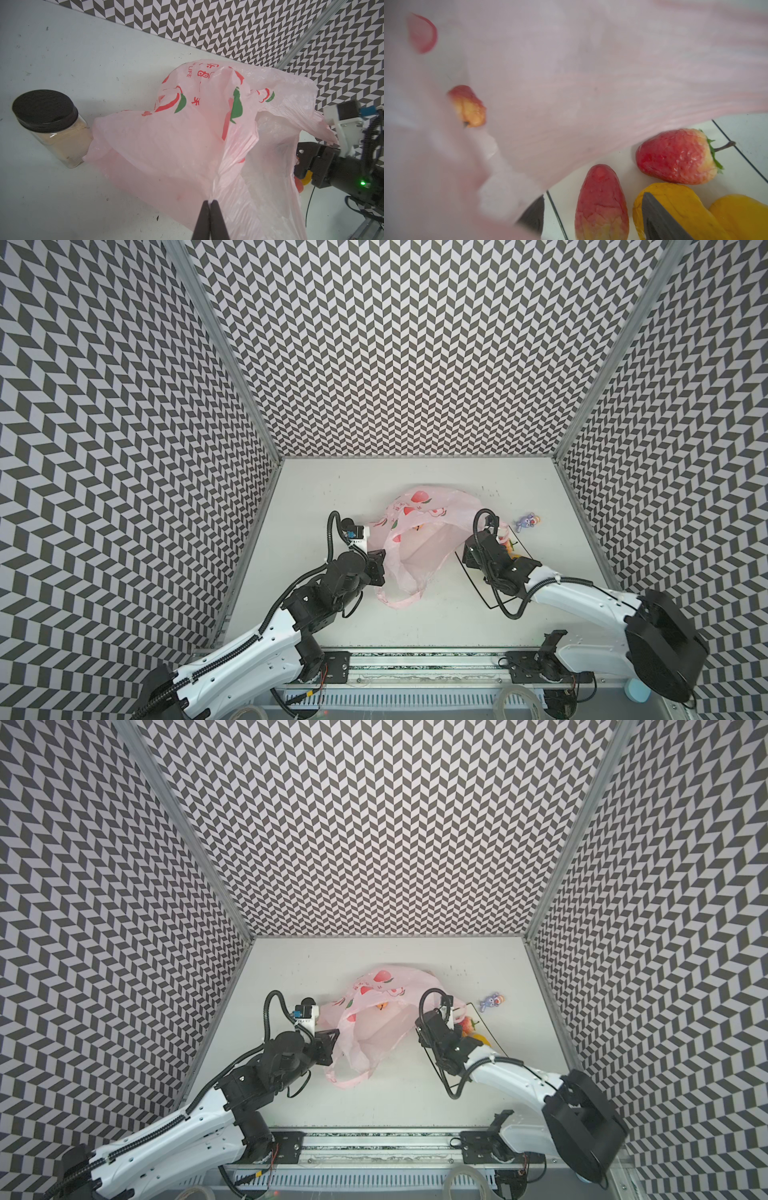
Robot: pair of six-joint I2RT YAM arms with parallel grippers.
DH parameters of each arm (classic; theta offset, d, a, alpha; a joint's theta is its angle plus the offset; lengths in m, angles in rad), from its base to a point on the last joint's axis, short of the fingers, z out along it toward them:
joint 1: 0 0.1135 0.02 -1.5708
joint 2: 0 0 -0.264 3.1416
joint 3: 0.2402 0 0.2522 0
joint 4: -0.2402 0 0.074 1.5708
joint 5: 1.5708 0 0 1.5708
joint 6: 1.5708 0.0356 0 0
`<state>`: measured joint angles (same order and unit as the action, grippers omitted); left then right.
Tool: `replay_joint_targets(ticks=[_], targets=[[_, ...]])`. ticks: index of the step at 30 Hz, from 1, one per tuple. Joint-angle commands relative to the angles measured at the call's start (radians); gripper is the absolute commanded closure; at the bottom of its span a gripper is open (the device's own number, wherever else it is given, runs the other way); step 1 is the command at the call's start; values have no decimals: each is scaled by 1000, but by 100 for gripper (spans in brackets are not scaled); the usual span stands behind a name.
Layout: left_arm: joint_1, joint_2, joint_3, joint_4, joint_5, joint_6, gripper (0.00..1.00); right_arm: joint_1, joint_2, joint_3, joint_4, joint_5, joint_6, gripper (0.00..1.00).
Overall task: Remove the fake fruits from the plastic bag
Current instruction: 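Lower the red strawberry onto the white plate and open the right gripper, then move the right gripper back into the bag opening and search inside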
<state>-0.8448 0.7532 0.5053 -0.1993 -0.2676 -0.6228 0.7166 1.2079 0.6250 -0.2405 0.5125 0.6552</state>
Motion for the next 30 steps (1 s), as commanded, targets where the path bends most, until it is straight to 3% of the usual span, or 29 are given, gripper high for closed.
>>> replay_joint_targets(ticks=[1, 6, 10, 13, 18, 22, 30], targets=[[-5, 1, 36, 4, -13, -8, 100, -3, -136, -11, -64, -32, 11, 29], [-7, 12, 38, 18, -6, -7, 100, -3, -381, -47, -108, -108, 3, 33], [-7, 20, 41, 20, 0, -4, 100, -2, -541, -77, -26, -252, -25, 46], [-8, 16, 42, 15, 0, -2, 100, 0, -572, -84, 64, -403, -41, 55], [-8, 4, 36, 15, -2, 1, 100, 33, -446, -66, 223, -604, -43, 60], [-8, 2, 35, 10, -4, 3, 100, 85, -259, -19, 338, -673, -34, 60], [-8, -4, 44, -6, -5, 15, 100, 145, 95, 126, 388, -532, -10, 58]])
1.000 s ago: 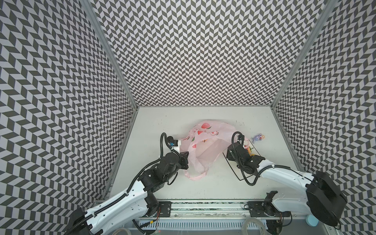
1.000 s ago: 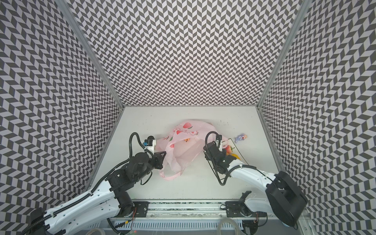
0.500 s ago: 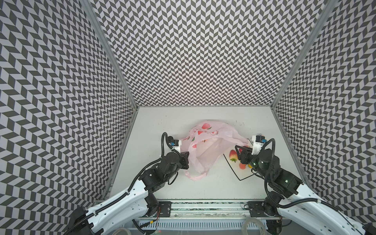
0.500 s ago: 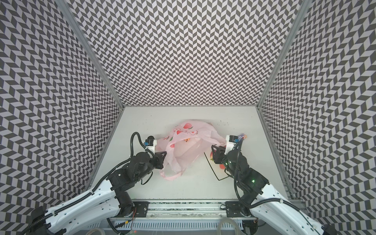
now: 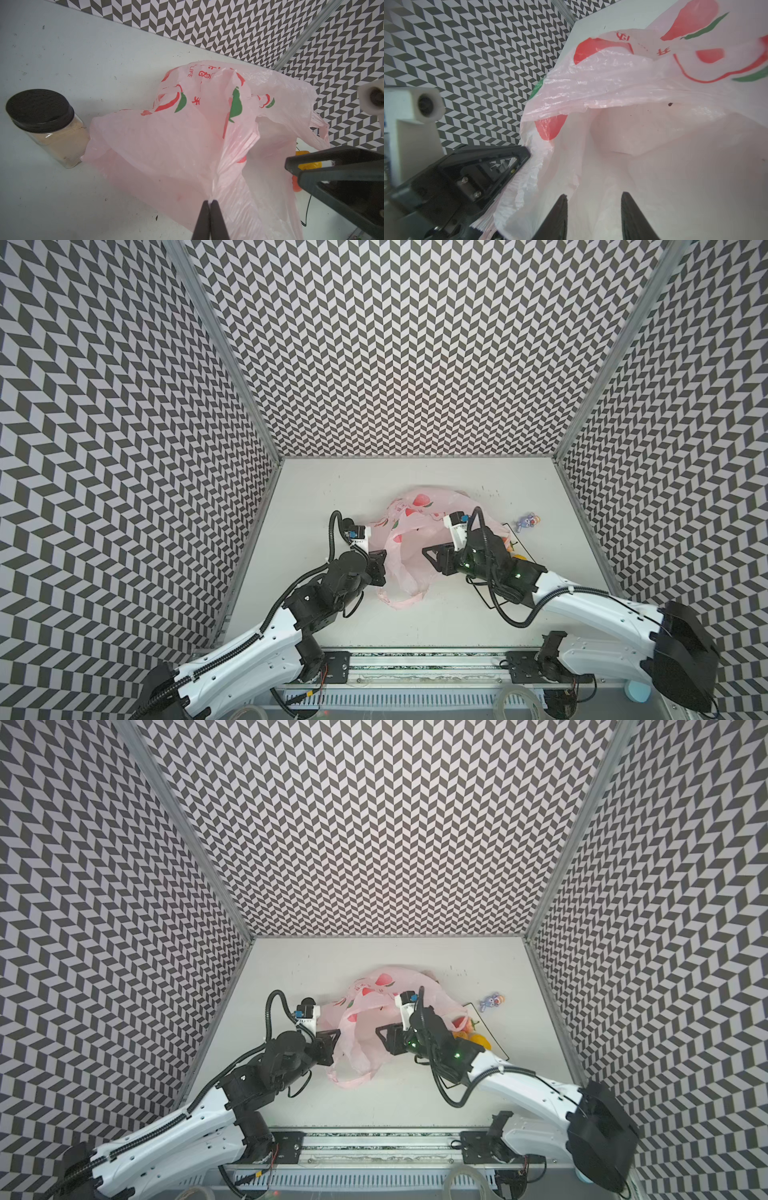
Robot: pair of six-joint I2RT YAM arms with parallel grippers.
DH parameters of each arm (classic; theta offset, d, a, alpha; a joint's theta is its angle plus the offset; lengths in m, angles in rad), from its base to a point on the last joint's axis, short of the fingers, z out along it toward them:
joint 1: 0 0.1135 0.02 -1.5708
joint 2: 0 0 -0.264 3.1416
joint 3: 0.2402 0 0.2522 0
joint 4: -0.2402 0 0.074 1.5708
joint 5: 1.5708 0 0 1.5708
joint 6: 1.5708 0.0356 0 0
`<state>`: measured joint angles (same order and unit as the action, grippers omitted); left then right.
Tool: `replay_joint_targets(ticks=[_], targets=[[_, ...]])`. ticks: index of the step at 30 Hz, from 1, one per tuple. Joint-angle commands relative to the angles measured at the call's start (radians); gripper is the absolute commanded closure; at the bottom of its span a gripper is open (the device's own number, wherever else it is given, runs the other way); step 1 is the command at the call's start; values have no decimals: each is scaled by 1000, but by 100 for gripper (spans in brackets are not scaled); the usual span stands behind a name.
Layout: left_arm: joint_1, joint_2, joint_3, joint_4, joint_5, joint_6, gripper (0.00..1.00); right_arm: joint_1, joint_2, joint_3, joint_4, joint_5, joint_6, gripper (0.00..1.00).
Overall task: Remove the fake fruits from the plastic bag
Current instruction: 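Move the right gripper back into the bag opening and search inside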
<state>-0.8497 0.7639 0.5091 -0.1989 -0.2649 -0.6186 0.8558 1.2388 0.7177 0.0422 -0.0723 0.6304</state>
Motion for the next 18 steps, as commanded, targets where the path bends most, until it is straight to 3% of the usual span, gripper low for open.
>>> replay_joint_targets(ticks=[1, 5, 10, 18], targets=[[-3, -15, 41, -11, -8, 13, 100, 5, 102, 45, 118, 70, 14, 57], [-3, -21, 45, -24, -11, 24, 100, 7, 221, 84, 149, 217, 26, 51], [-3, -33, 43, -42, -17, 30, 100, 6, 361, 138, 196, 418, 71, 34], [-3, -4, 43, -39, -15, 54, 100, -37, 555, 228, 292, 427, 113, 25]])
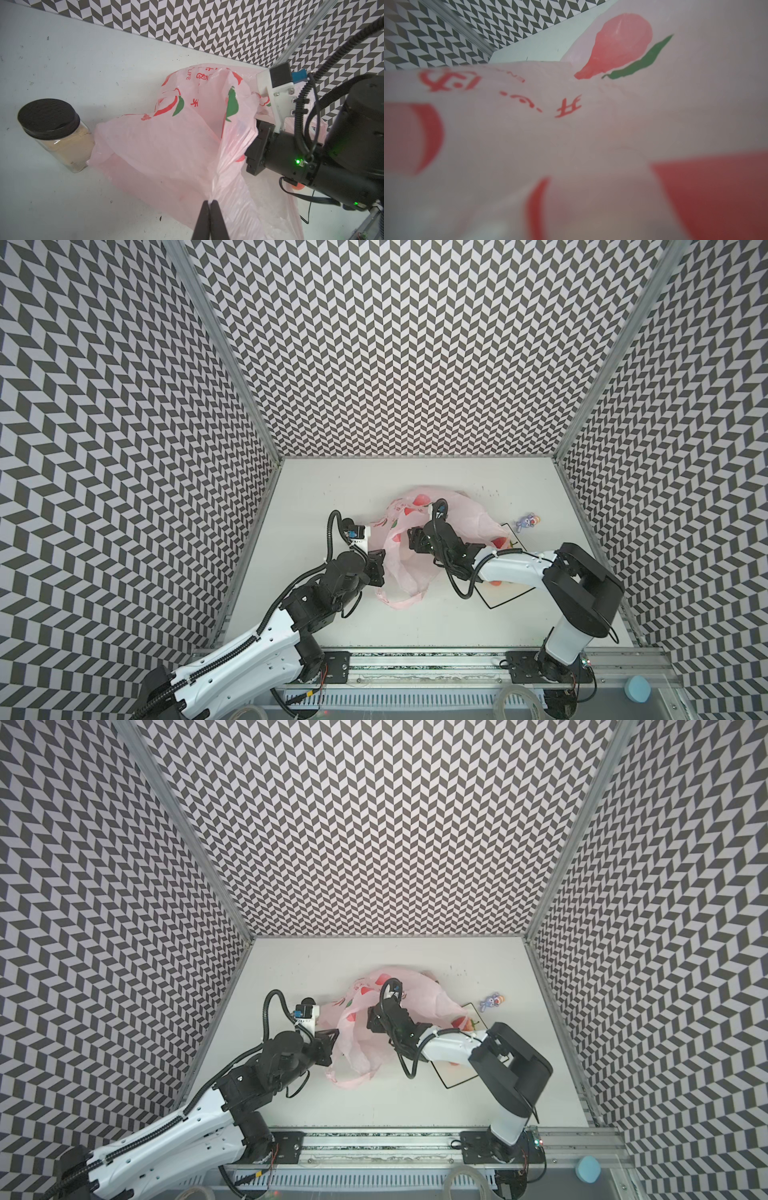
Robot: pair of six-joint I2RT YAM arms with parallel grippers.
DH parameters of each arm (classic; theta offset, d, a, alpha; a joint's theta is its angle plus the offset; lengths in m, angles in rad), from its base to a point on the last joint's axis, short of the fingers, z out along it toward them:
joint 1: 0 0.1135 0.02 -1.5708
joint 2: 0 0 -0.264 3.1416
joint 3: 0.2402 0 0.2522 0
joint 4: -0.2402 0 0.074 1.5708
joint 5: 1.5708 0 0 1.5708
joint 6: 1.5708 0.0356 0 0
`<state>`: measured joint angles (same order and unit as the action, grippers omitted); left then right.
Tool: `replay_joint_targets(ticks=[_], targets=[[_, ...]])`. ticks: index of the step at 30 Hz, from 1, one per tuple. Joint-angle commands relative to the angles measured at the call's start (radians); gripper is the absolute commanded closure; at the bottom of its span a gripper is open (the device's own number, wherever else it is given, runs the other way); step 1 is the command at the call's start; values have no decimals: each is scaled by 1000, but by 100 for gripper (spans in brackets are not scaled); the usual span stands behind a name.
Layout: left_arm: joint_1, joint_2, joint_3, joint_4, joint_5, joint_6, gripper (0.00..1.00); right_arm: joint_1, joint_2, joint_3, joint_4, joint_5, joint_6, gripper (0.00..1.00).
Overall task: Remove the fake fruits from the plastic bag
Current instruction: 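Move the right gripper back into the bag opening and search inside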
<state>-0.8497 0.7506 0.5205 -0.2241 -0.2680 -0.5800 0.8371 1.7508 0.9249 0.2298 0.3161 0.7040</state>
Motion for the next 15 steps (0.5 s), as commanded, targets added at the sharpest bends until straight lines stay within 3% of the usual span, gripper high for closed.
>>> replay_joint_targets(ticks=[1, 15], targets=[[-4, 15, 32, -9, -6, 17, 100, -19, 60, 26, 120, 41, 42, 25], [-3, 54, 32, 22, 40, 27, 100, -72, 280, 188, 162, 50, 77, 24]])
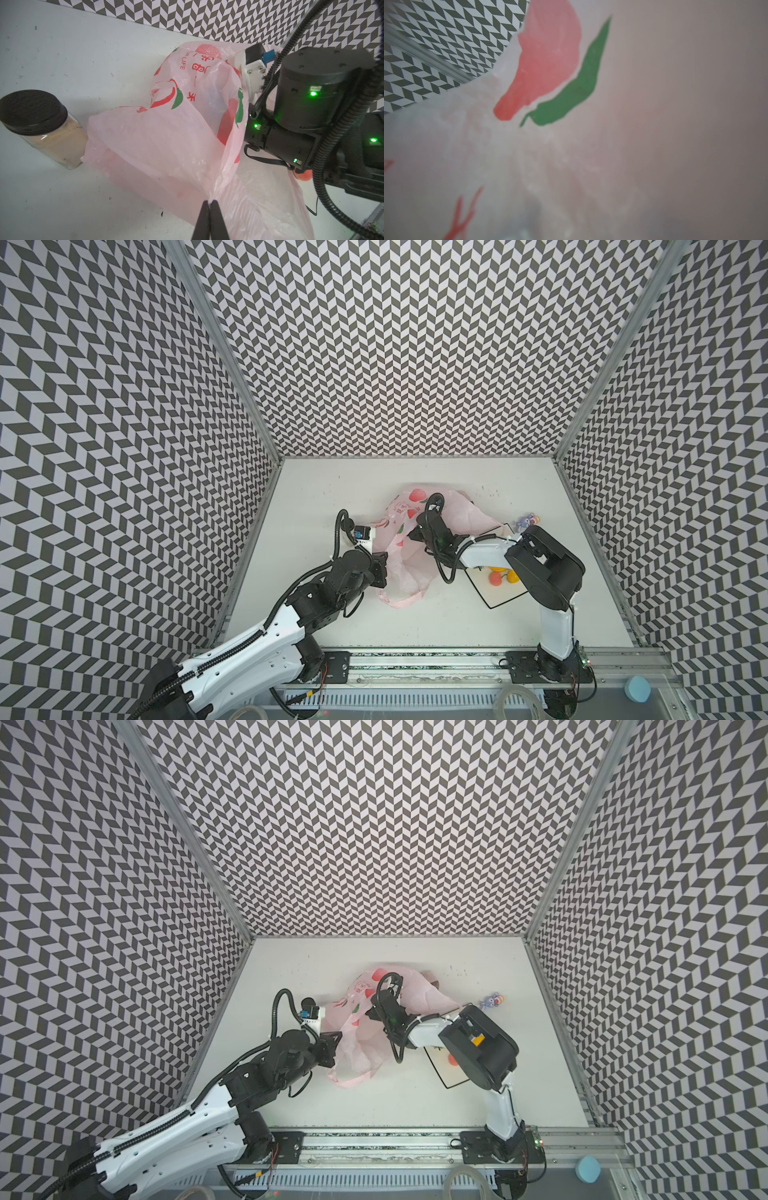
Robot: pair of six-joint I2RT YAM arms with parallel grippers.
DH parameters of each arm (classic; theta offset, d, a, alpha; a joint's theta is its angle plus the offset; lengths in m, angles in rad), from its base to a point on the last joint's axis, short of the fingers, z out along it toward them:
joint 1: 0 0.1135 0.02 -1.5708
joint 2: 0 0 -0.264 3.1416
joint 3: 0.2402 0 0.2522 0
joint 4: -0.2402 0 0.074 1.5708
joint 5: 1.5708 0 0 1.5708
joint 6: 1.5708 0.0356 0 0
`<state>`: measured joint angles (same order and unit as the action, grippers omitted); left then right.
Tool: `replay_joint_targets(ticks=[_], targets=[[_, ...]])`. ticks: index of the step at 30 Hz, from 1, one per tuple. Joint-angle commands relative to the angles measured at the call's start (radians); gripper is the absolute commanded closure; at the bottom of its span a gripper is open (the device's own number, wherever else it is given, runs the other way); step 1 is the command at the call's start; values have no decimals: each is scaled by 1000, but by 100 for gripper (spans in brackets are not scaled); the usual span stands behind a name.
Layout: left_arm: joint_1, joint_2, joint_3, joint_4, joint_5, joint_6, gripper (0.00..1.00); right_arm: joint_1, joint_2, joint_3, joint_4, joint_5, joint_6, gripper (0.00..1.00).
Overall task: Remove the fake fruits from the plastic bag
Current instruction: 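Move the right gripper back into the bag opening and search inside, then grasp the red-yellow mango-like fruit in the bag with the right gripper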
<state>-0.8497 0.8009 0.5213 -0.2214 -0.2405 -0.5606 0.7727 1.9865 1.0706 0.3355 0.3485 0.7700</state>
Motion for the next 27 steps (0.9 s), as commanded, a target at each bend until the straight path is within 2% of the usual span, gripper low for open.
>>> replay_joint_targets(ticks=[1, 5, 11, 19, 27], targets=[[-3, 7, 29, 21, 15, 7, 100, -9, 57, 56, 53, 16, 6, 24], [-3, 11, 26, 21, 23, 5, 100, -20, 104, 96, 46, 7, 7, 27], [-3, 7, 19, 23, 22, 1, 100, -37, 128, 115, 36, -36, -6, 44], [-3, -14, 0, 13, -20, 3, 100, -39, -1, 32, 66, -126, -113, 68], [-2, -19, -49, 53, -68, 17, 100, -29, -191, -104, 30, -311, -162, 71]])
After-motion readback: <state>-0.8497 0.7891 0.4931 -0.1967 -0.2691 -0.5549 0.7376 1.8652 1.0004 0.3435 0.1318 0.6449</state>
